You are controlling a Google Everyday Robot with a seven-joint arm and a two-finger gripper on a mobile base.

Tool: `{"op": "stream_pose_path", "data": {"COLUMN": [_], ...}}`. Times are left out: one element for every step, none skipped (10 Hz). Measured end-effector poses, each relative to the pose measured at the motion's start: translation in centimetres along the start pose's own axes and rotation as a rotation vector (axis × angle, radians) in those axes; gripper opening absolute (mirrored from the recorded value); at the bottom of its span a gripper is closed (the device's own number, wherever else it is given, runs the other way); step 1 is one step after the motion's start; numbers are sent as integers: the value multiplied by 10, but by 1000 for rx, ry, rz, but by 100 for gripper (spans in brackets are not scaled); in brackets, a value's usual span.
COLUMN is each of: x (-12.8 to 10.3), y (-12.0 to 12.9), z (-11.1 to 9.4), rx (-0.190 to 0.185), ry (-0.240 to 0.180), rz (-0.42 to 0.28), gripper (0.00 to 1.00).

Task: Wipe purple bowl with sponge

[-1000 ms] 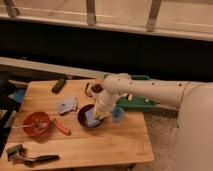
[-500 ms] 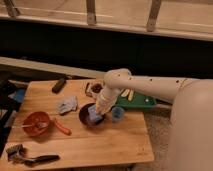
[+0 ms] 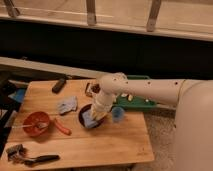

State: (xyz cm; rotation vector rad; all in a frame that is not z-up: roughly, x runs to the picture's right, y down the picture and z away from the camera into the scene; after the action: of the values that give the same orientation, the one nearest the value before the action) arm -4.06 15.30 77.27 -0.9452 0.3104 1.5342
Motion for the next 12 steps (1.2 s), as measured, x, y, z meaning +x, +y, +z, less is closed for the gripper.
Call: {"op": "stream_pose_path", "data": {"x": [1, -2, -11, -21, -28, -31, -32, -32, -30, -27, -24, -22], "y": [-6, -12, -17, -20, -19, -15, -9, -4, -1, 5, 9, 11], "z": [-1, -4, -7, -10, -11, -11, -9, -9, -9, -8, -6, -4], "rx": [4, 17, 32, 44, 49, 50, 49, 45, 43, 39, 39, 40], "ry": [0, -1, -9, -15, -21, -24, -24, -27, -27, -24, -18, -15], "rz": [16, 29, 36, 39, 36, 28, 15, 3, -7, -20, -28, -32], "gripper": [0, 0, 0, 0, 0, 0, 0, 0, 0, 0, 0, 0]}}
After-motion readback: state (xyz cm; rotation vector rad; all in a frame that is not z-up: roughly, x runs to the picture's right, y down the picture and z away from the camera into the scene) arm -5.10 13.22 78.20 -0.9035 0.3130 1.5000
